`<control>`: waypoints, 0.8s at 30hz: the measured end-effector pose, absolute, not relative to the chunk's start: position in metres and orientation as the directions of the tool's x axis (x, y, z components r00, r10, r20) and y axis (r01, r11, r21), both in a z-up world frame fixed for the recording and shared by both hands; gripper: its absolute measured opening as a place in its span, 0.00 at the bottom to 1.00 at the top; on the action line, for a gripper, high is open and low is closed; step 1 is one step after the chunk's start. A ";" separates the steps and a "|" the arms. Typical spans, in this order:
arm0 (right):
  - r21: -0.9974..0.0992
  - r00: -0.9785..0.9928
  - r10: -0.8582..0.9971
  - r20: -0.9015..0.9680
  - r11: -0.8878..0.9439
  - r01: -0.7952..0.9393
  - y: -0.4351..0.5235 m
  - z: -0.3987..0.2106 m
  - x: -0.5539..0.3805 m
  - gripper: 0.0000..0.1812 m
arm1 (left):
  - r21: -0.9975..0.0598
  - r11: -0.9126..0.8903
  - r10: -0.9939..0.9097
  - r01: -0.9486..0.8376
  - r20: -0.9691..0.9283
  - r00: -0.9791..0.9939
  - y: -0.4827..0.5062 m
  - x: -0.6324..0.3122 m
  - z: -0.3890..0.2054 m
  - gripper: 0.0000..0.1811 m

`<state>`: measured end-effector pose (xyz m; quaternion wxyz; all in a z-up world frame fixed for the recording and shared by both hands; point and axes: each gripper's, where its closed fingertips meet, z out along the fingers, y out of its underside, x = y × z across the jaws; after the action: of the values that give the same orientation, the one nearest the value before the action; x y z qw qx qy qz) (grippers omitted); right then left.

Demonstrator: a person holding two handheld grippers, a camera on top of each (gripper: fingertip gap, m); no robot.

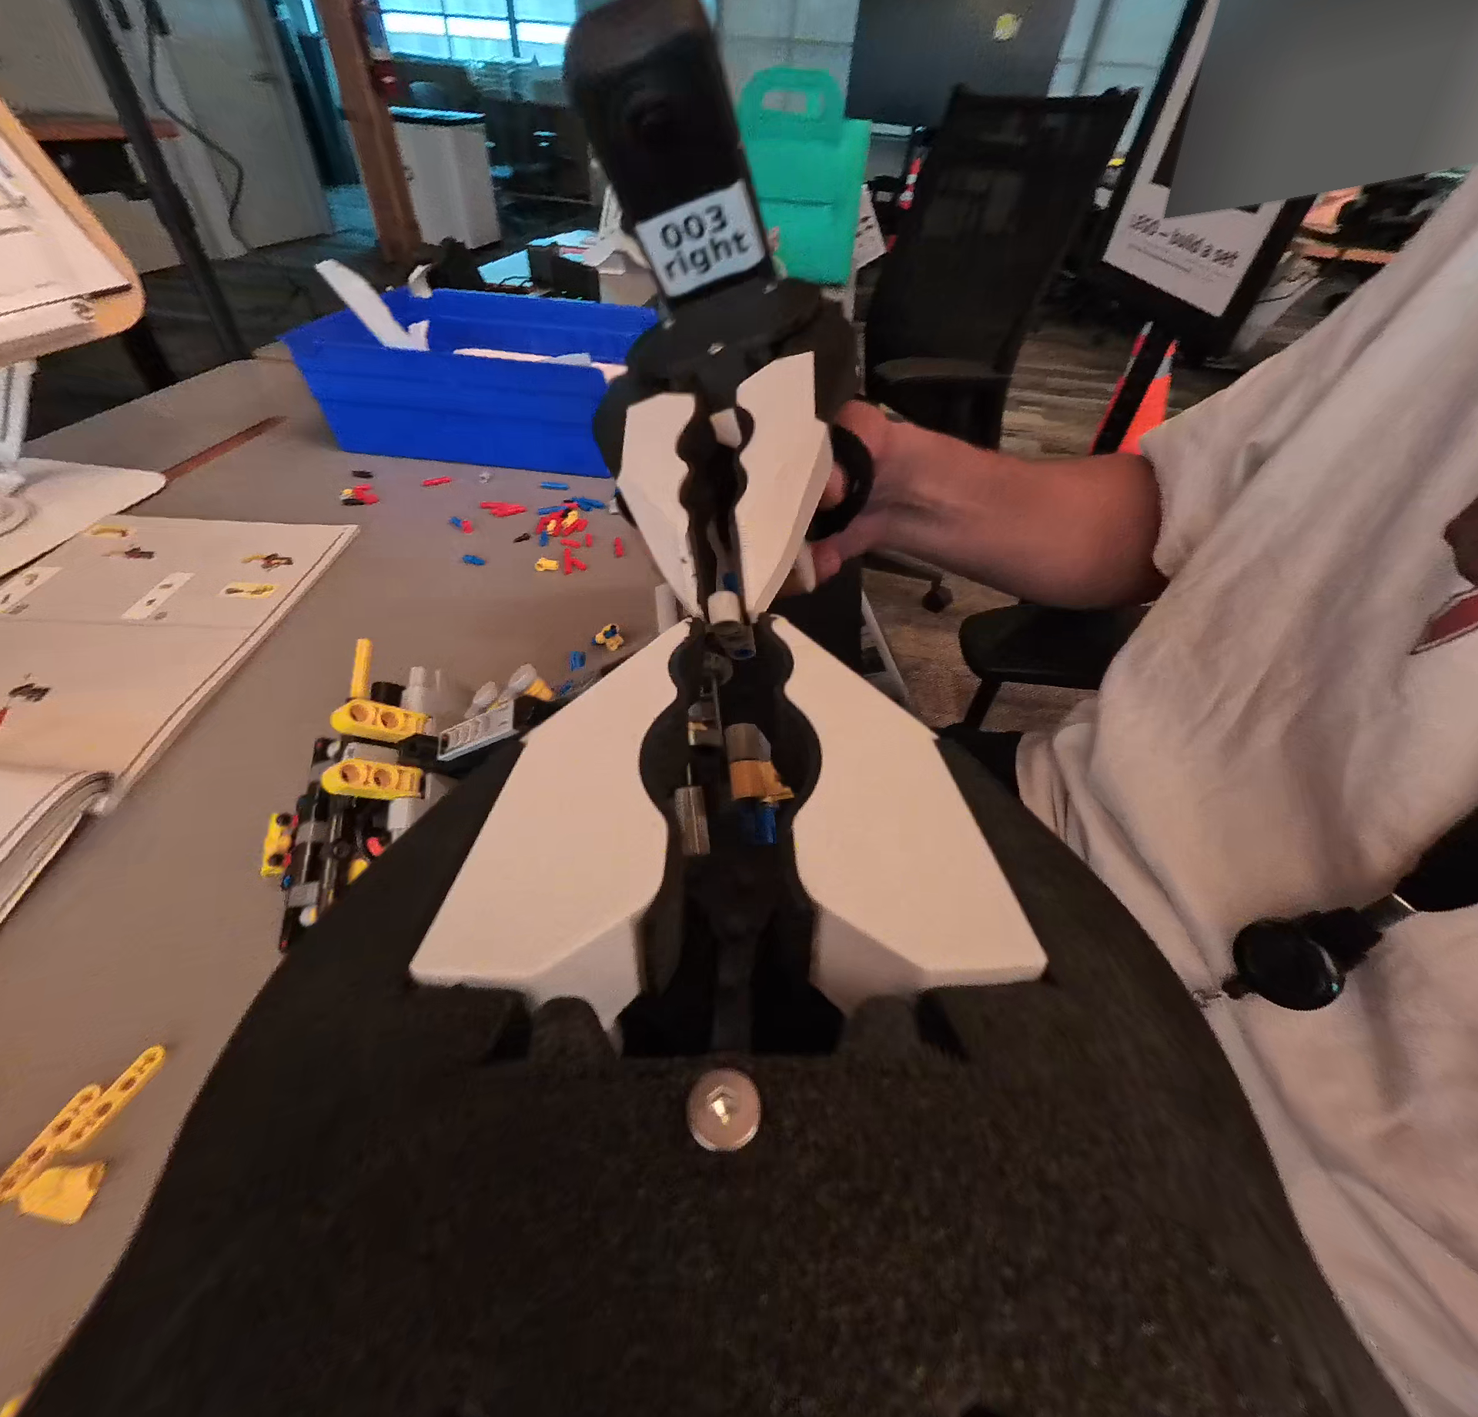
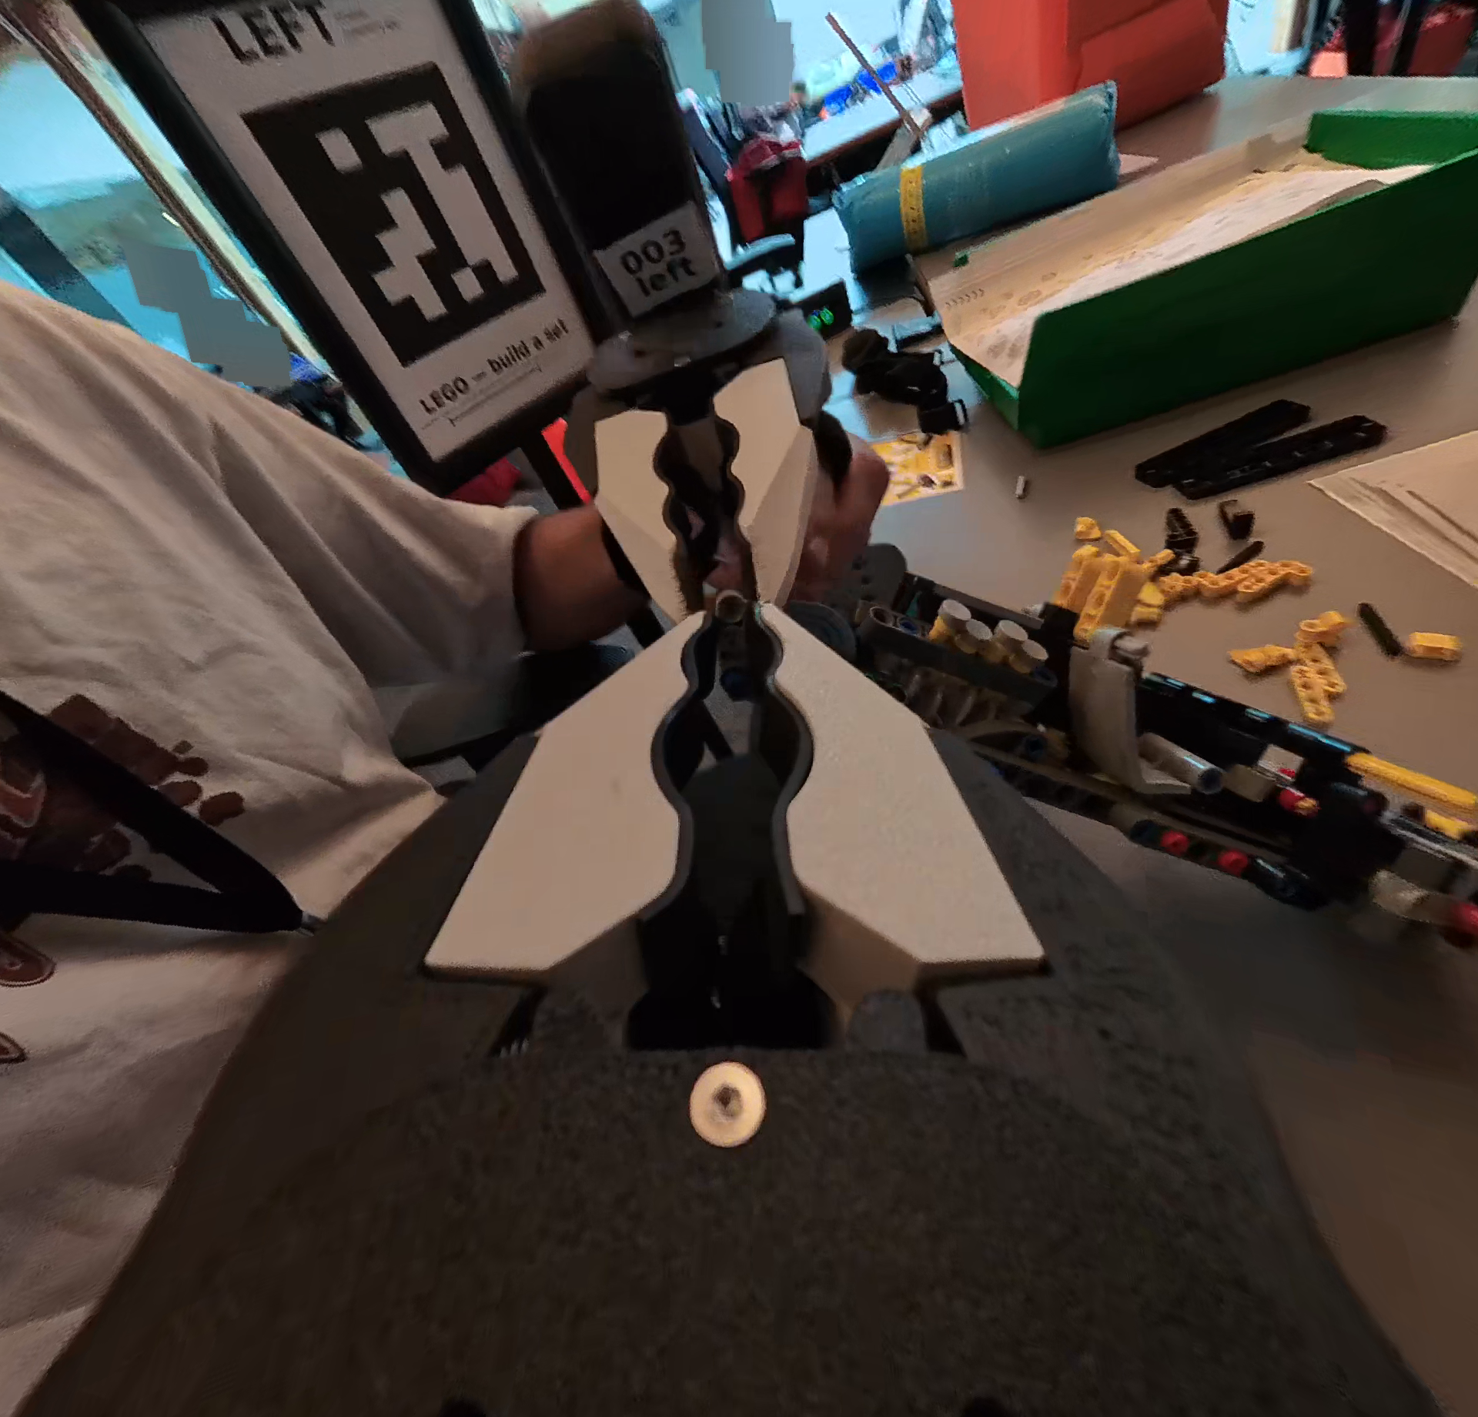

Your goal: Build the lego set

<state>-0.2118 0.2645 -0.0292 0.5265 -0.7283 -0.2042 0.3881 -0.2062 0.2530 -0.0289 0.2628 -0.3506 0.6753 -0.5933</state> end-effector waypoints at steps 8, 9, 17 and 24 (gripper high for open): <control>-0.925 0.534 0.756 -0.379 -0.288 -0.248 0.264 -0.018 -0.208 0.04 | -0.981 -0.088 -0.716 -0.175 0.184 -0.673 0.255 -0.204 -0.019 0.04; -0.933 0.547 0.756 -0.360 -0.272 -0.238 0.263 -0.018 -0.207 0.04 | -0.982 -0.080 -0.724 -0.171 0.176 -0.667 0.255 -0.203 -0.019 0.04; -0.980 0.814 0.564 0.136 -0.042 0.193 0.267 -0.022 -0.189 0.14 | -0.971 -0.149 -0.730 -0.187 0.235 -0.642 0.263 -0.200 -0.013 0.04; -0.897 0.800 0.422 0.426 0.085 0.433 0.266 -0.019 -0.203 0.05 | -0.972 -0.143 -0.737 -0.186 0.230 -0.636 0.263 -0.199 -0.012 0.04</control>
<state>-0.2029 0.2665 -0.0190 0.6652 -0.6764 -0.3161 -0.0042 -0.1987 0.2630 -0.0121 0.2091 -0.3721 0.6203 -0.6581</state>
